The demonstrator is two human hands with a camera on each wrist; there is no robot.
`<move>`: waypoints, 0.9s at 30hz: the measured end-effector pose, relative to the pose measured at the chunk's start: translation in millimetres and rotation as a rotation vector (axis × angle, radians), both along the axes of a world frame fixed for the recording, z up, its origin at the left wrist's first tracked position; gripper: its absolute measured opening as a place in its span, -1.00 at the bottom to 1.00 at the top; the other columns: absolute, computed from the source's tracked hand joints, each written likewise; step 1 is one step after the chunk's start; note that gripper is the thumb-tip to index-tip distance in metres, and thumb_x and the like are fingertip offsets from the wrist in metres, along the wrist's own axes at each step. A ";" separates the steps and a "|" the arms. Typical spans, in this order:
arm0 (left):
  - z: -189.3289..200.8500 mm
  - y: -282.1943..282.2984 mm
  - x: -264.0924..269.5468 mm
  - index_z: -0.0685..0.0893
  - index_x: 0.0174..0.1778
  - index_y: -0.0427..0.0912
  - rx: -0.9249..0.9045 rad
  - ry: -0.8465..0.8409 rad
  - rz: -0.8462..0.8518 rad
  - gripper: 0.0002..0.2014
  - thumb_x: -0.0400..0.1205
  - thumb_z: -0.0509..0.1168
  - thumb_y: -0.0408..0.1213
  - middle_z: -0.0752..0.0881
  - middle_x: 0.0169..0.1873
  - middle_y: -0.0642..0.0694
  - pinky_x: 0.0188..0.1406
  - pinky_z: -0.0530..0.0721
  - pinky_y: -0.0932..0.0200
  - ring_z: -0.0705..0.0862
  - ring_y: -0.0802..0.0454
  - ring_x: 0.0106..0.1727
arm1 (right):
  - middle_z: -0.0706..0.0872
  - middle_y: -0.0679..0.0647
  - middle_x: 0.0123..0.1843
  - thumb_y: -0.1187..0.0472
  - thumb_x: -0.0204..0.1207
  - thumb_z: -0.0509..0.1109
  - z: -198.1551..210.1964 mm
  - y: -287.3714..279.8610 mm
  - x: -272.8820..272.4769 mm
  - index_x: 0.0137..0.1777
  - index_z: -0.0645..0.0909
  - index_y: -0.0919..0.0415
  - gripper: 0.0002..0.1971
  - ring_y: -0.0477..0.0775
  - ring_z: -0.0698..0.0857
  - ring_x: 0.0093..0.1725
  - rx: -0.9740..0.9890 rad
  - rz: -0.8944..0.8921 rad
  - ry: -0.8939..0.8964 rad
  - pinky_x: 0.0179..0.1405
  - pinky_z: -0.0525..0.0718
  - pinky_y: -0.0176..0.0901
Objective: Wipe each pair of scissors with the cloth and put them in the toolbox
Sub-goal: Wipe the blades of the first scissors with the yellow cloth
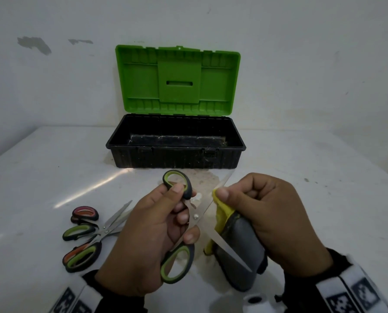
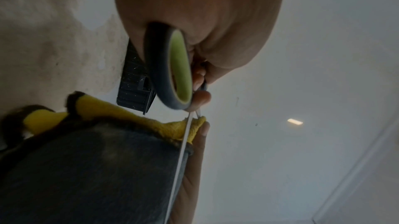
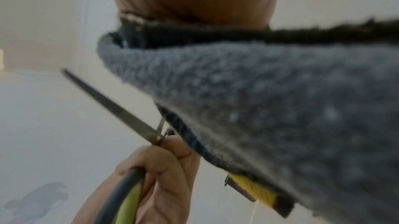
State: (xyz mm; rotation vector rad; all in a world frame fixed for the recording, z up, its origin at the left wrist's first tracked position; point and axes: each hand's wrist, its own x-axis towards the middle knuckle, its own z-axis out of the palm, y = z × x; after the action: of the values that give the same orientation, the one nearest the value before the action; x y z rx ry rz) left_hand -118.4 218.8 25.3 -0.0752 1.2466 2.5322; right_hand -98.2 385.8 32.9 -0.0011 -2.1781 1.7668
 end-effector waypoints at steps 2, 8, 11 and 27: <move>0.1 -1.0 -0.6 0.68 -0.05 -0.41 -0.007 -0.005 -0.014 -0.75 0.60 0.27 -0.25 0.40 -0.50 -0.06 -0.72 0.40 0.24 0.42 0.13 -0.56 | 0.78 0.24 -0.40 -0.01 0.19 0.63 0.8 -4.1 3.5 -0.34 0.78 0.20 -0.73 0.43 0.70 -0.34 0.014 0.012 -0.013 -0.35 0.72 0.14; 1.6 -3.4 -2.7 0.67 -0.03 -0.40 -0.006 -0.016 -0.032 -0.74 0.55 0.29 -0.25 0.41 -0.51 -0.05 -0.74 0.40 0.24 0.43 0.14 -0.57 | 0.72 0.46 -0.33 -0.01 0.22 0.63 -1.8 2.8 -6.2 -0.35 0.75 0.27 -0.69 0.18 0.63 -0.39 -0.091 -0.058 -0.010 -0.33 0.67 0.06; 0.5 -6.7 -1.8 0.74 -0.12 -0.39 -0.028 -0.032 -0.051 -0.75 0.51 0.31 -0.24 0.42 -0.51 -0.06 -0.75 0.39 0.25 0.43 0.14 -0.57 | 0.77 0.25 -0.41 -0.02 0.20 0.63 -0.7 -1.7 -0.3 -0.34 0.75 0.25 -0.69 0.11 0.67 -0.43 -0.048 -0.015 -0.014 -0.38 0.66 -0.08; 0.3 -4.0 -1.9 0.76 -0.16 -0.37 -0.042 -0.044 -0.055 -0.76 0.51 0.31 -0.23 0.42 -0.51 -0.05 -0.74 0.39 0.26 0.42 0.15 -0.57 | 0.74 0.39 -0.35 0.03 0.28 0.63 -2.8 6.1 -8.8 -0.34 0.75 0.24 -0.74 0.10 0.62 -0.42 -0.107 -0.099 -0.015 -0.40 0.63 -0.07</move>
State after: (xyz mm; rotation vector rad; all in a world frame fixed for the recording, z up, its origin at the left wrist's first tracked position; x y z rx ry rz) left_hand -120.4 214.8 25.6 -0.1039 1.2679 2.4451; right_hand -107.0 391.9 30.1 -0.1452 -2.0533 1.8305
